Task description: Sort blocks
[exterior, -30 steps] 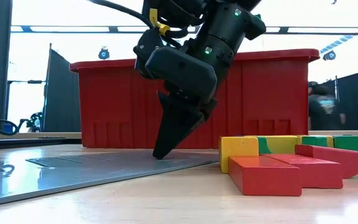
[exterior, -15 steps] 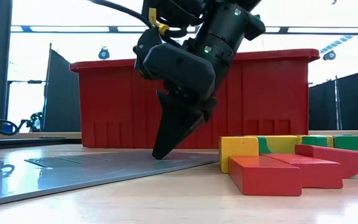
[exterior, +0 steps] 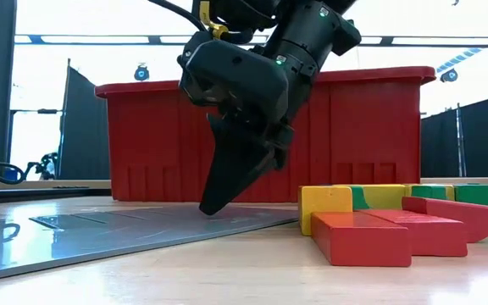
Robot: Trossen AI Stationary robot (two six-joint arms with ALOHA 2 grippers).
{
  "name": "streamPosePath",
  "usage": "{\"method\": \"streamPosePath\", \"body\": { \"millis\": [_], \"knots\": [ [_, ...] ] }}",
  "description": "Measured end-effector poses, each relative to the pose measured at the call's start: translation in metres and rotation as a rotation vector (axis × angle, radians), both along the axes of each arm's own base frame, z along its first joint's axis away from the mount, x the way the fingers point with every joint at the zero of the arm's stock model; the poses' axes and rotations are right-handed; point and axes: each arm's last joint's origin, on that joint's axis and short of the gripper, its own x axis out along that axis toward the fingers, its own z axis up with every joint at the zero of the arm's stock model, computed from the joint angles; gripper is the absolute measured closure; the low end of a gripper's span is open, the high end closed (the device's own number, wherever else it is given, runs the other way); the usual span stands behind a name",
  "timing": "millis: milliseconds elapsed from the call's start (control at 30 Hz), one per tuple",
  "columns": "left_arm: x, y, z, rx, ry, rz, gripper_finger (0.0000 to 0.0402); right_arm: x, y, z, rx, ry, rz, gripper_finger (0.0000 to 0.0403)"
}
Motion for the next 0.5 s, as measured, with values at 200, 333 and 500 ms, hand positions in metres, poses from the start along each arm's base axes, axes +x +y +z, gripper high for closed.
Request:
{"method": "streamPosePath", "body": {
  "millis": [200, 333, 500],
  "knots": [
    [0.0011, -0.0013, -0.0068, 0.056, -0.034, -0.070, 0.0122, 0.0020, 0.0014, 0.0017, 0.050, -0.015, -0.007, 0.0403],
    [0.0029, -0.0003, -0.0072, 0.085, -0.073, -0.069, 0.0123, 0.0027, 0.0032, 0.0026, 0.073, -0.023, 0.000, 0.0403],
    [0.0063, 0.0018, -0.0074, 0.108, -0.101, -0.057, 0.0123, 0.0028, 0.0037, 0.0029, 0.092, -0.021, 0.004, 0.0403]
  ]
}}
